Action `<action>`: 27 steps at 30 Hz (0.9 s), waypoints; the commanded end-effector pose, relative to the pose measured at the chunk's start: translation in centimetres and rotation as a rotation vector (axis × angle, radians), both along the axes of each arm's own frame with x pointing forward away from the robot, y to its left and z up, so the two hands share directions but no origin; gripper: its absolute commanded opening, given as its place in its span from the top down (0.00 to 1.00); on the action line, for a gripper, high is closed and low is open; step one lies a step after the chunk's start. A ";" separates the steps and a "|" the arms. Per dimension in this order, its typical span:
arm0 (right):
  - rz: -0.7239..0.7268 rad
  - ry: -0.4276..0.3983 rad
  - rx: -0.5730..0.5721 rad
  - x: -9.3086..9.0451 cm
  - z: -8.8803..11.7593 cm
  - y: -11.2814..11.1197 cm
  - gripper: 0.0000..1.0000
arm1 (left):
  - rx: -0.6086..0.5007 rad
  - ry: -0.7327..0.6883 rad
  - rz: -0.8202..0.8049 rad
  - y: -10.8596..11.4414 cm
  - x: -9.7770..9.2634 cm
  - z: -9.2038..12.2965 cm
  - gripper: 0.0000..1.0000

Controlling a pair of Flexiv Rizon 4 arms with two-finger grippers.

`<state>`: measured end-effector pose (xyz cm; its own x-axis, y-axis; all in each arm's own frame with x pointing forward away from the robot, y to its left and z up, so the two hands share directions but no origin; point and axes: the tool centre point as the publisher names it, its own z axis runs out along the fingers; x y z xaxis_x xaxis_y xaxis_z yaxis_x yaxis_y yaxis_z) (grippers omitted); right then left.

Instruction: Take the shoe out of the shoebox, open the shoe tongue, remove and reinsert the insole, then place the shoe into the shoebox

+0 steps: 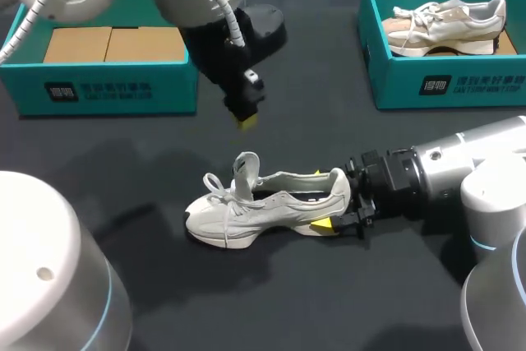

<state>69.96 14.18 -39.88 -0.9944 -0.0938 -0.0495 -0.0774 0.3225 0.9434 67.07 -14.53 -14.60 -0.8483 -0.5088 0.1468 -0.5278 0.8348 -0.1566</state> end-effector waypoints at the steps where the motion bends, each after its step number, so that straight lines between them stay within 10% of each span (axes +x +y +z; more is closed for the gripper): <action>1: -0.001 0.000 -0.003 -0.1 -0.1 0.1 1.00 | -0.034 -0.013 -0.129 0.4 0.2 -0.4 1.00; 14: -0.001 0.000 -0.003 -0.1 -0.1 0.1 1.00 | -0.146 -0.095 -0.782 -1.3 0.4 -1.8 1.00; 27: -0.001 0.000 -0.003 -0.1 -0.1 0.1 1.00 | -0.152 -0.056 -0.771 -2.1 0.9 -3.8 1.00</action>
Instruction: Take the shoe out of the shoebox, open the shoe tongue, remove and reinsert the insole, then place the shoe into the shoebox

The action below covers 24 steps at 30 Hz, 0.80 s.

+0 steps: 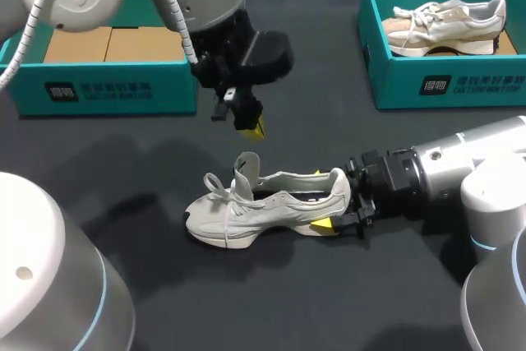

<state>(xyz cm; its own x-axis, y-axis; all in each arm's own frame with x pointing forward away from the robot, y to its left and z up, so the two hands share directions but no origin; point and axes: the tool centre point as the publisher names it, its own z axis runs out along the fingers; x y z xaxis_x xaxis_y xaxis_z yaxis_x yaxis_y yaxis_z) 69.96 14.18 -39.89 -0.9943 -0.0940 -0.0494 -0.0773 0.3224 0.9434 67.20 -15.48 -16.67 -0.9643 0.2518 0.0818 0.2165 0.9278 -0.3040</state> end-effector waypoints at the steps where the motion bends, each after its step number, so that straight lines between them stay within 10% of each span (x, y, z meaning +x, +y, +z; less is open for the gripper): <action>1: -0.001 0.000 -0.003 -0.1 -0.1 0.1 1.00 | 0.010 0.036 0.003 -1.3 0.9 -2.3 1.00; 12: -0.001 0.000 -0.003 -0.1 -0.1 0.1 1.00 | 0.055 0.057 0.084 -3.9 0.3 -7.1 1.00; 24: -0.001 0.000 -0.003 -0.1 -0.1 0.1 1.00 | 0.070 0.056 0.095 -4.3 0.5 -7.7 1.00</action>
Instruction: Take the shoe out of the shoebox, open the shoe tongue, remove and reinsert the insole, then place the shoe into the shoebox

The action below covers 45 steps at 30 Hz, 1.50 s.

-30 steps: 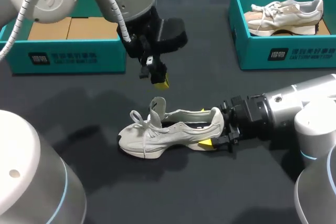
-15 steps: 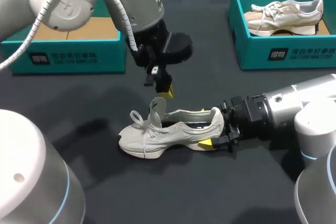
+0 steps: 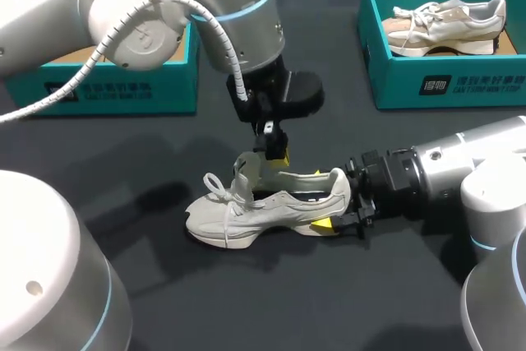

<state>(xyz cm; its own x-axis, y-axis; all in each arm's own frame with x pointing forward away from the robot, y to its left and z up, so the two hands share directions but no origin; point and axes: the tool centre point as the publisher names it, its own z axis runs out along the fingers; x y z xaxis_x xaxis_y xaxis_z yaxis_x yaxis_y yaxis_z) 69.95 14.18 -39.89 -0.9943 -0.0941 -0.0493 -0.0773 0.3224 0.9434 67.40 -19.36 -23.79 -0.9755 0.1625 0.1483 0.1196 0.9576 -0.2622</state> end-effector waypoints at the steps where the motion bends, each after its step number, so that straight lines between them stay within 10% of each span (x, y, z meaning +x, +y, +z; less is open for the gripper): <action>1: -0.001 0.000 -0.003 -0.1 -0.1 0.1 1.00 | 0.018 0.022 0.015 -0.9 0.7 -1.2 1.00; 45: -0.001 0.000 -0.003 -0.1 -0.1 0.1 1.00 | 0.138 0.114 0.092 -3.9 1.0 -9.0 1.00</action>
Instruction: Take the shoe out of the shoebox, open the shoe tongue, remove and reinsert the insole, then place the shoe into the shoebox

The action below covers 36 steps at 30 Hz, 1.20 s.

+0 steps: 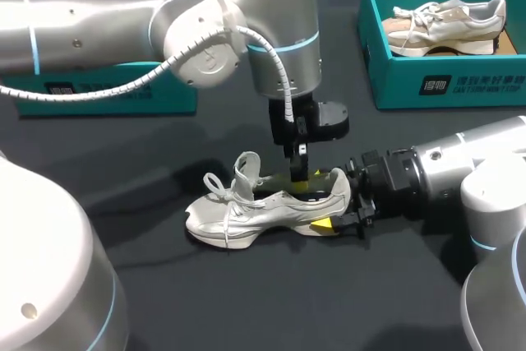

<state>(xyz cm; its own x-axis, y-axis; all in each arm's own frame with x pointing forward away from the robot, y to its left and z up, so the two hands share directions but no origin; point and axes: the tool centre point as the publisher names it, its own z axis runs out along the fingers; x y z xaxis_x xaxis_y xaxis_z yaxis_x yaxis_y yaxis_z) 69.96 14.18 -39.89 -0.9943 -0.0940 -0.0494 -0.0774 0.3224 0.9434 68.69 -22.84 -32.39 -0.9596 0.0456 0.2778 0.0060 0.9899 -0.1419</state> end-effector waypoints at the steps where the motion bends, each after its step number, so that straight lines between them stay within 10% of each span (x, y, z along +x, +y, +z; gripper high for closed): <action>1: -0.001 0.000 -0.003 -0.1 -0.1 0.1 1.00 | 0.008 -0.006 0.001 -0.4 -0.3 -0.5 1.00; 36: -0.001 0.000 -0.003 -0.1 -0.1 0.1 1.00 | 0.104 -0.078 0.081 2.6 -1.9 -3.3 1.00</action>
<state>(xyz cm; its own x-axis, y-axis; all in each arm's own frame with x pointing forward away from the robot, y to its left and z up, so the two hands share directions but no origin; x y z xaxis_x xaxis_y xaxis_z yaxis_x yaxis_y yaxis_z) 69.95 14.18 -39.88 -0.9943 -0.0942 -0.0495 -0.0775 0.3223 0.9435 67.07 -20.43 -35.58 -0.9768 -0.0587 0.2061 -0.0684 0.9968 -0.0402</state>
